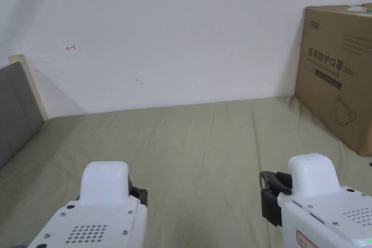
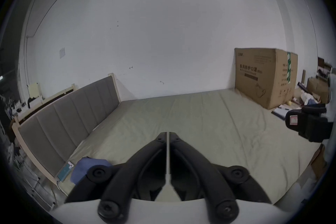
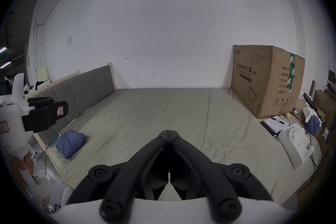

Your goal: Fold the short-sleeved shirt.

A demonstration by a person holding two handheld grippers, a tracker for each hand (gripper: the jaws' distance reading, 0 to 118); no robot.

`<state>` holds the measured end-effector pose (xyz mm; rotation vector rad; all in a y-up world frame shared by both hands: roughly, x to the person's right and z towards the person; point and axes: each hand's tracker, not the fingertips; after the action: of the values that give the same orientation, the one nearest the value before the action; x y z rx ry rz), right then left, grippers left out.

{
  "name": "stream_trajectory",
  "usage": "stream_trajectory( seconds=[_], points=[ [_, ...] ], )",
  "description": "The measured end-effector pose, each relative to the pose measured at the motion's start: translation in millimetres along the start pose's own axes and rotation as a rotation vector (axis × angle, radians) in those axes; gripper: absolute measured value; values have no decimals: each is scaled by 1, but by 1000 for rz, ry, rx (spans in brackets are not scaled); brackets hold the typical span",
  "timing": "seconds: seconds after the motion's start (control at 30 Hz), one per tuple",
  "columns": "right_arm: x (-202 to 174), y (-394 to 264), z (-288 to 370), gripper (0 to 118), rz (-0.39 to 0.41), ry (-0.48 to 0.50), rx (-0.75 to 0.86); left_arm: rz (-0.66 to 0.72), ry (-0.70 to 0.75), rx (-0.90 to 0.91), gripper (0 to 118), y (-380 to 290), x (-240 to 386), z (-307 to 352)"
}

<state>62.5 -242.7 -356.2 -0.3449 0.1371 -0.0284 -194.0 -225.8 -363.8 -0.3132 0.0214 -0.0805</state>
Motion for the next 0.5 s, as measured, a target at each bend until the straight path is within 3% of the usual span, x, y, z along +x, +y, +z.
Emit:
stream_trajectory(
  seconds=[0.07,0.1,0.13,0.2,0.23,0.3,0.5],
  points=[
    [3,3,3,18,-2,4,7,10,-11,-7,84,4,1,4],
    [4,5,4,29,-4,9,10,7,-24,-10,103,7,2,3],
    [4,7,6,41,3,15,12,7,-30,-9,109,7,3,3],
    [3,10,9,63,44,30,24,-4,-43,3,109,9,5,9],
    [2,11,11,90,60,30,28,-4,-40,-1,109,11,7,9],
    [2,14,13,117,56,32,36,13,-44,6,109,12,7,14],
    [6,28,23,118,5,42,107,38,-46,20,109,22,8,26]
  ],
)
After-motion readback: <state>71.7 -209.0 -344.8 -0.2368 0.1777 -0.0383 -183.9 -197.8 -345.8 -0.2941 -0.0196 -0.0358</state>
